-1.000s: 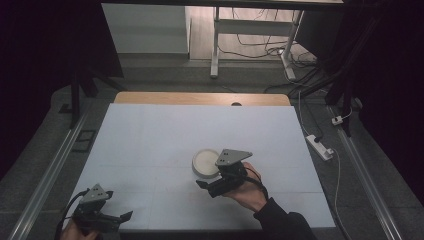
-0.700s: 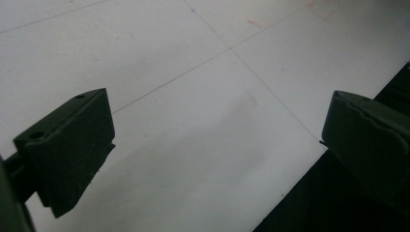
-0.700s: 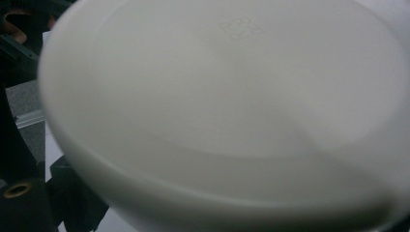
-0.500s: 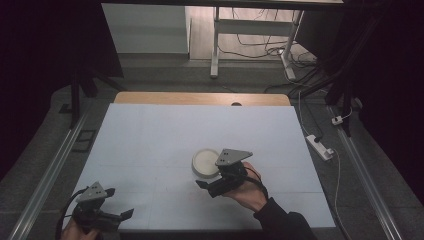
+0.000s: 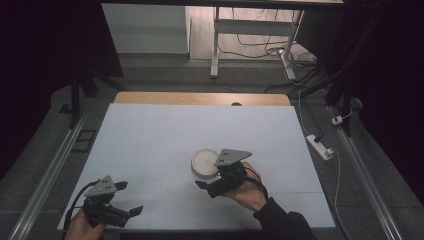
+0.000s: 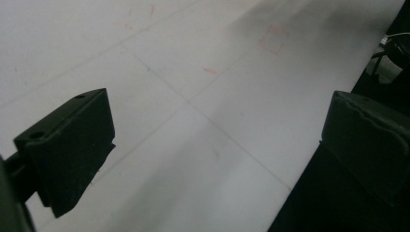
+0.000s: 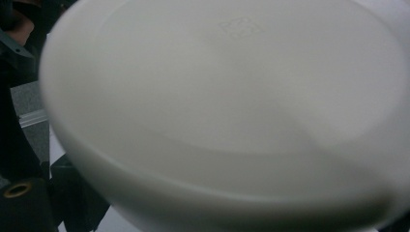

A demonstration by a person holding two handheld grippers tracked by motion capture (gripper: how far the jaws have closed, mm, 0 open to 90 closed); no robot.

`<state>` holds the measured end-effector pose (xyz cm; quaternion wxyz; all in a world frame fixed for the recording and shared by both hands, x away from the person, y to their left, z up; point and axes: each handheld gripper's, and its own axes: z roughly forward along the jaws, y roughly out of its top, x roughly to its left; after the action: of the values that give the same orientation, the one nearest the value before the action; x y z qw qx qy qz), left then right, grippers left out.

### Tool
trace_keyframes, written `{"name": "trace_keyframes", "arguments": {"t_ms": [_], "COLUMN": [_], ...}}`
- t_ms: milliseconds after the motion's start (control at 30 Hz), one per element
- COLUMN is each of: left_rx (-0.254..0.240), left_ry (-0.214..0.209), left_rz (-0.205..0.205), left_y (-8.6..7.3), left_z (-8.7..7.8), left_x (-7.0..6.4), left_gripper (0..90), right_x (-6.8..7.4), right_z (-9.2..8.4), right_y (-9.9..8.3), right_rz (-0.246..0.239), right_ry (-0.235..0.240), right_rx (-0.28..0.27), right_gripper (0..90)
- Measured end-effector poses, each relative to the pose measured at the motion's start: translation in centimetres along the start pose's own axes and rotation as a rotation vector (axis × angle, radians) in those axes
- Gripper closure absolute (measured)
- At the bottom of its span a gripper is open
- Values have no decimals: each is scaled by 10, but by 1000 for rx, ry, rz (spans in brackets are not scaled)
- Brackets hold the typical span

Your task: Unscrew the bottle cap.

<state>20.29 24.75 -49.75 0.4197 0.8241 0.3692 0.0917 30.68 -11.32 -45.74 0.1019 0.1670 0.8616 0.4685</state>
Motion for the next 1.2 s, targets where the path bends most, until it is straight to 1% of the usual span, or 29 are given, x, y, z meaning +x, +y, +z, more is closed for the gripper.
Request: {"name": "trace_keyframes", "arguments": {"t_ms": [233,333,400,500,600,700,800,833,933,1000,1133,1200], "left_rx": [-33,-45,-40,-6,3,-10,-28,-32,-37,-37,-35,-29], "left_ry": [-24,-46,-53,-58,-73,-79,-121,-132,-170,-209,-268,-291], "left_rz": [54,69,80,94,150,199,235,248,303,330,359,386], "left_y": [27,40,48,62,76,92,109,112,125,133,145,150], "left_z": [5,9,12,17,22,27,33,35,41,47,58,64], "left_x": [-6,-8,-8,-11,-13,-16,-18,-19,-21,-21,-21,-22], "left_gripper": [0,0,0,0,0,0,0,0,0,0,0,0], "right_x": [1,2,2,3,3,4,4,4,4,4,4,4], "right_z": [1,1,1,2,3,4,5,5,6,6,6,7], "right_y": [1,2,2,3,3,3,3,3,3,3,2,2], "right_rz": [-4,-6,-9,-9,-9,-10,-11,-12,-12,-13,-17,-19], "right_ry": [7,12,13,17,23,29,34,36,39,42,51,55], "right_rx": [0,-1,1,3,4,4,7,8,8,8,9,11], "right_gripper": [63,64,63,63,63,63,64,63,63,63,64,63]}}
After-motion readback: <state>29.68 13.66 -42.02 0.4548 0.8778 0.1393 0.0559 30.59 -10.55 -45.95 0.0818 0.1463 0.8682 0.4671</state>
